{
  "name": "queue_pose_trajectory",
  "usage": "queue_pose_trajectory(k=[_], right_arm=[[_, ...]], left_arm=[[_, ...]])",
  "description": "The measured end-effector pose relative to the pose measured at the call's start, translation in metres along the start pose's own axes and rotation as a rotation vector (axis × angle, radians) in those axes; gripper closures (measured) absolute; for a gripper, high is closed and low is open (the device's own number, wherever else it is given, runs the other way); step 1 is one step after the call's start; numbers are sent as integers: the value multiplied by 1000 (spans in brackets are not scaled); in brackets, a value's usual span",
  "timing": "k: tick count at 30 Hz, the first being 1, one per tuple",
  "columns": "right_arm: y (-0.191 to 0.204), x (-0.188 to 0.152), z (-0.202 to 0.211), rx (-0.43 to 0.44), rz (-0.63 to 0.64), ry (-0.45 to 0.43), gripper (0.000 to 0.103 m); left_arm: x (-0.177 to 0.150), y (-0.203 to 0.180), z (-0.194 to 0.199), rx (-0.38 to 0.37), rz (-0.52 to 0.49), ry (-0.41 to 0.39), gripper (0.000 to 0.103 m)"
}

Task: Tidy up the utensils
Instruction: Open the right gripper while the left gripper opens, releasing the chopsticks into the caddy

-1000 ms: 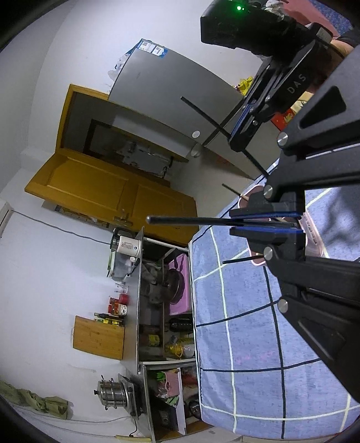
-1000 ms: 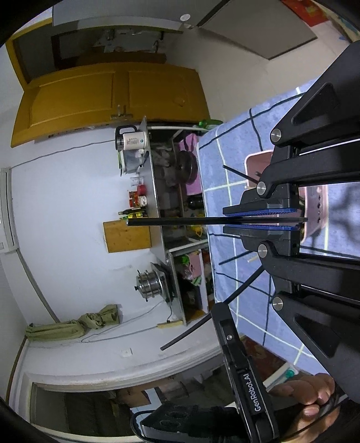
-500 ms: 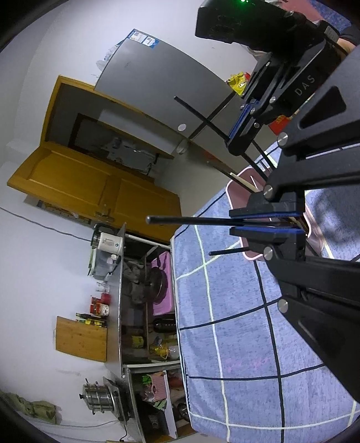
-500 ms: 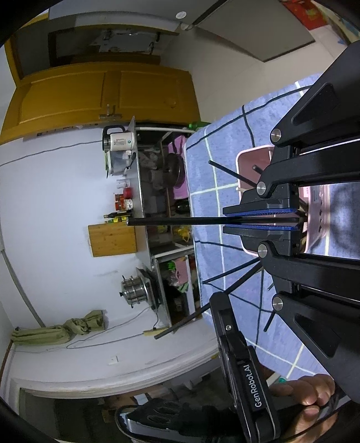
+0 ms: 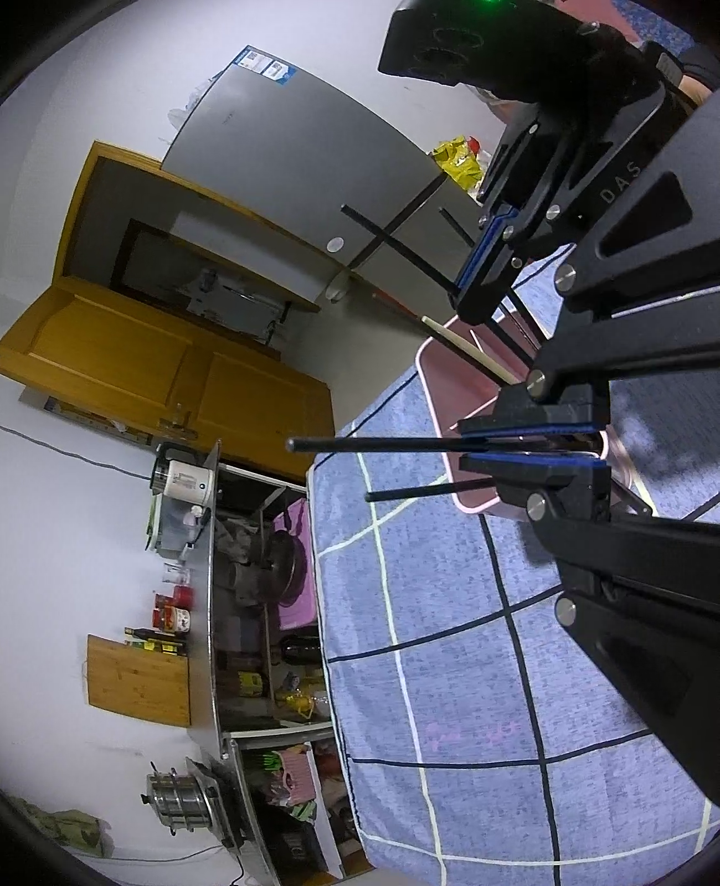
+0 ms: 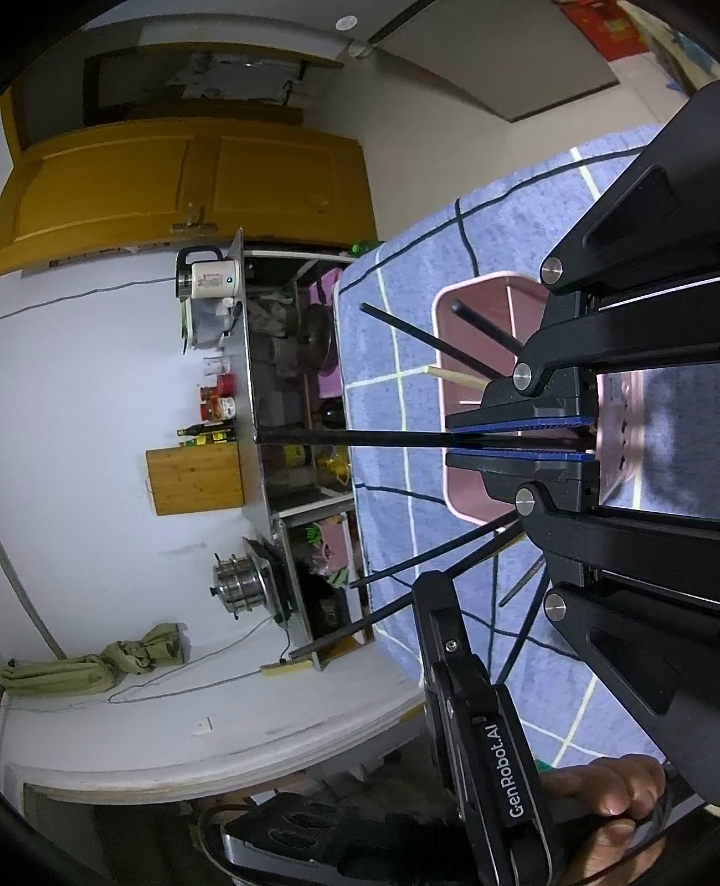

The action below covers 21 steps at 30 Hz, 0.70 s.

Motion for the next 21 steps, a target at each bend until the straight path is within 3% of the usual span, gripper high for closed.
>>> queue_pose_trajectory(k=[8, 21], right_arm=[[2, -2, 1, 2, 5, 9, 97], [8, 9, 31, -14, 28, -48, 94]], left_arm=[[0, 0, 6, 6, -8, -18, 97], [4, -4, 40, 10, -23, -83, 97]])
Point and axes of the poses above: each gripper's, at about its wrist camera, not at the fingertips, and z roughly against the way its jaws point, y to its left, x to its top, the point moved 6 cm from there along -z, roughly the way its jaws point, and after that the axes turned 2 degrees about z, right-handed, at the moved point
